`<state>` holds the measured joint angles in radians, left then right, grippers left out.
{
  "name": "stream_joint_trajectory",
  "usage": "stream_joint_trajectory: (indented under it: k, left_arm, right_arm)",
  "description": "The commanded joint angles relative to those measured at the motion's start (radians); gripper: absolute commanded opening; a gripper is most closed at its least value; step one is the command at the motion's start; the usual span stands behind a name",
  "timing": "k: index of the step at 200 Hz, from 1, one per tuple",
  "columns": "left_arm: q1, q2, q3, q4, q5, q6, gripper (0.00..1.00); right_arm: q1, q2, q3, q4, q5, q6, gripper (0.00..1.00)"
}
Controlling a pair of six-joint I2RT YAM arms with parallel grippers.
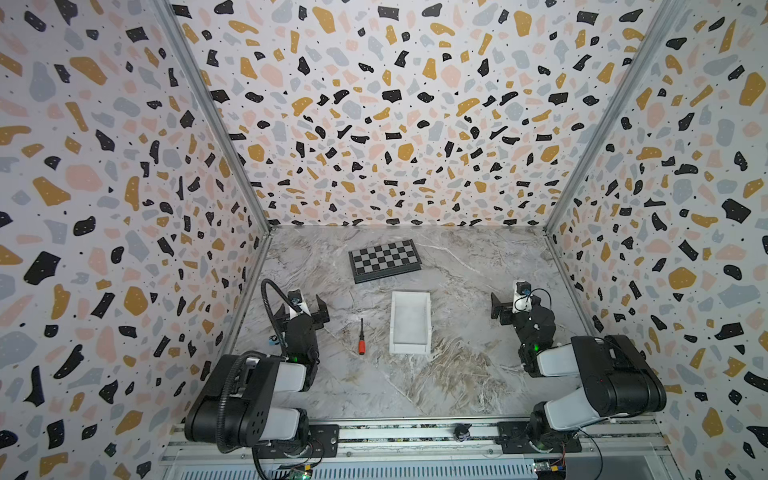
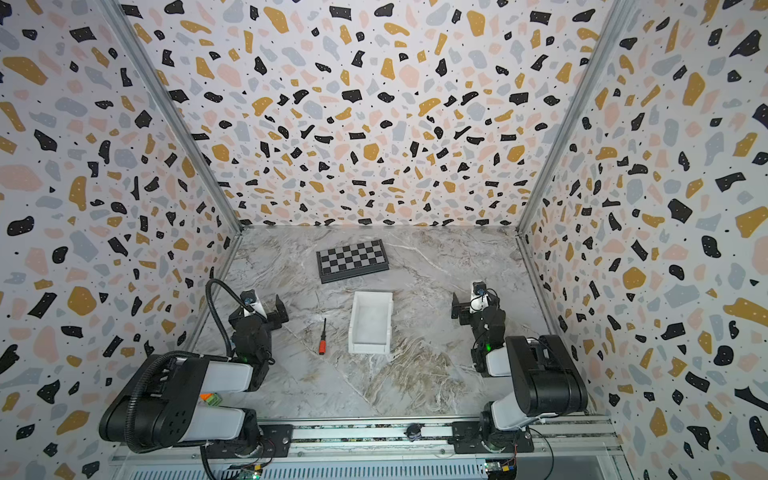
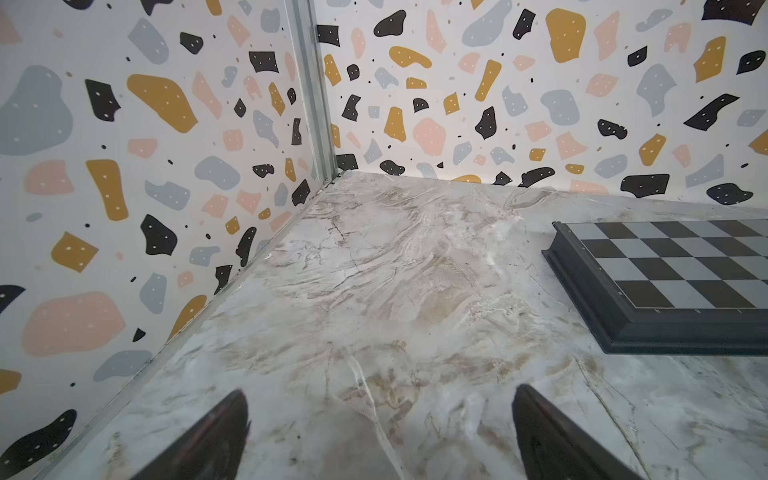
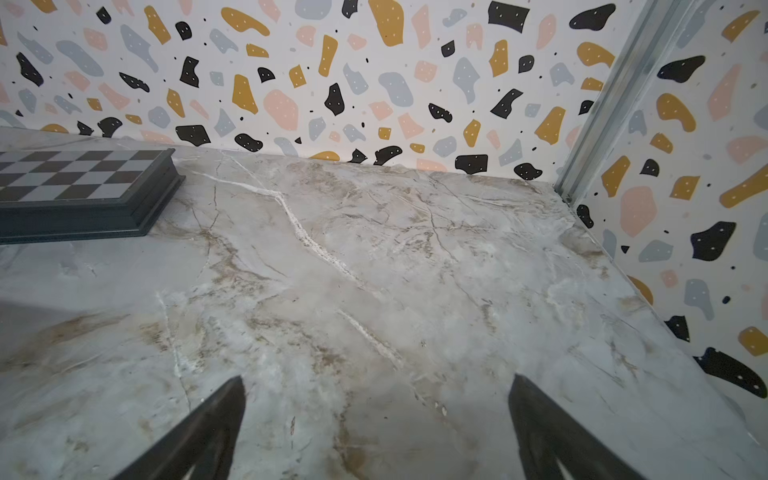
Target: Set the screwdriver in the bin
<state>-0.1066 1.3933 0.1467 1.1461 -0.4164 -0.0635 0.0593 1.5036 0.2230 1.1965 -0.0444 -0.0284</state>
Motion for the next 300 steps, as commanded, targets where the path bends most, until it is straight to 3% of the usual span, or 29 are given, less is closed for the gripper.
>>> stream_joint_trajectory:
  k: [1, 267, 279, 300]
  left_arm:
    - [0.004, -0.003, 0.011, 0.057, 0.005, 0.009, 1.0]
    - [0.003, -0.018, 0.011, 0.057, -0.026, -0.005, 1.0]
    - [0.004, -0.071, 0.036, -0.025, -0.05, -0.019, 1.0]
    - [0.004, -0.182, 0.215, -0.465, -0.155, -0.142, 1.0]
  right_arm:
    - [0.002, -0.017, 0.003, 0.006, 0.008, 0.004, 0.99]
    - [-0.002, -0.036, 0.013, -0.024, -0.036, -0.013, 0.99]
    - [0.005, -0.085, 0.069, -0.165, -0.034, -0.015, 0.99]
    - [-0.001, -0.157, 0.239, -0.524, -0.004, 0.045, 0.99]
